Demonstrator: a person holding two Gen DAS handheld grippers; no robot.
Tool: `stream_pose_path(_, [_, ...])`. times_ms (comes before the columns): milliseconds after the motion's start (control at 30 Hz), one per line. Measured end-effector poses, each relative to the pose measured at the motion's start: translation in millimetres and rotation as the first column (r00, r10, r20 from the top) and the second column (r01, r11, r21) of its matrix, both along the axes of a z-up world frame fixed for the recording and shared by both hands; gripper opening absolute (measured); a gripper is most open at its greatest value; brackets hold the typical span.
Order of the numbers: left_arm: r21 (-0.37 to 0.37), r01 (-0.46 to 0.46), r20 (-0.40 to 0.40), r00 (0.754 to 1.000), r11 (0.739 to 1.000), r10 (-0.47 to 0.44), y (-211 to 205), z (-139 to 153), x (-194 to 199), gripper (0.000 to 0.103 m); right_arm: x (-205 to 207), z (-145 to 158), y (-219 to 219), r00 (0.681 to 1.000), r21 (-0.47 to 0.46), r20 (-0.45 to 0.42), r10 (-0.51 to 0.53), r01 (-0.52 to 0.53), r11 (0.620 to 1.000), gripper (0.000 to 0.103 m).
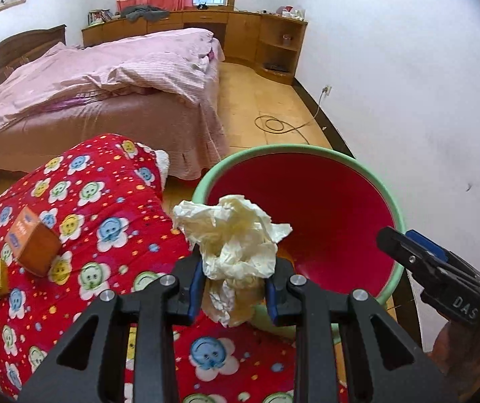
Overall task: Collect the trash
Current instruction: 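Open the right tool to drop the green box while the left tool releases the tissue into the bin, then move both open tools back over the bedspread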
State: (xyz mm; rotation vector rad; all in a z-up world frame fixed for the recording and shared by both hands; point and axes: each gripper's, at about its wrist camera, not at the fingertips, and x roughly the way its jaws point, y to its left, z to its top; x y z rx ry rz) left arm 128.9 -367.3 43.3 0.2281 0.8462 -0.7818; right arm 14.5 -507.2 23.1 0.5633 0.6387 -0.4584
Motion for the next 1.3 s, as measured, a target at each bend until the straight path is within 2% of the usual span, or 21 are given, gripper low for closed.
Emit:
stream_pose_path(100, [-0.003,0.009,-0.005,1.000,1.000,-0.009,-6.1,-1.0,-0.2,0.029,-5.6,1.4,-4.4,1.000,-0.004,-0.011,-0.026,0.026,1.000,0.077])
stream_pose_path(300, [0.010,0.004,-0.017,1.000,1.000,-0.004,-17.2,-3.1,1.5,0.048,-17.6,1.1,-12.9,0.999,0.005,-0.010,-0.053,0.054,0.999,0.077])
stream_pose_path(567, [0.010,0.000,-0.020,1.000,1.000,0.001,-16.5,-2.1,-0.2,0.049,-26.9,1.6,-18.2,0.998,0.012,-0.007,-0.063,0.063,0.998,0.077])
stream_pose_path(767, [-0.007,-0.020,-0.020,1.000,1.000,0.020,-1.3,5.5,-5.3,0.049,-32.0,6.0,-15.2,0.998,0.011,0.002,-0.059,0.059,0.998,0.077])
stream_pose_path(1067, [-0.025,-0.080,-0.020,0.997,0.996,0.080,40.6,14.9,-7.1,0.049,-32.6,19.3,8.7,1.000,0.002,0.025,-0.009,0.009,1.000,0.077])
stream_pose_path(1300, [-0.032,-0.165,-0.023,0.986,0.986,0.165,83.9,18.1,-3.1,0.049,-20.9,25.1,31.7,0.998,0.003,0.032,0.051,-0.051,0.999,0.077])
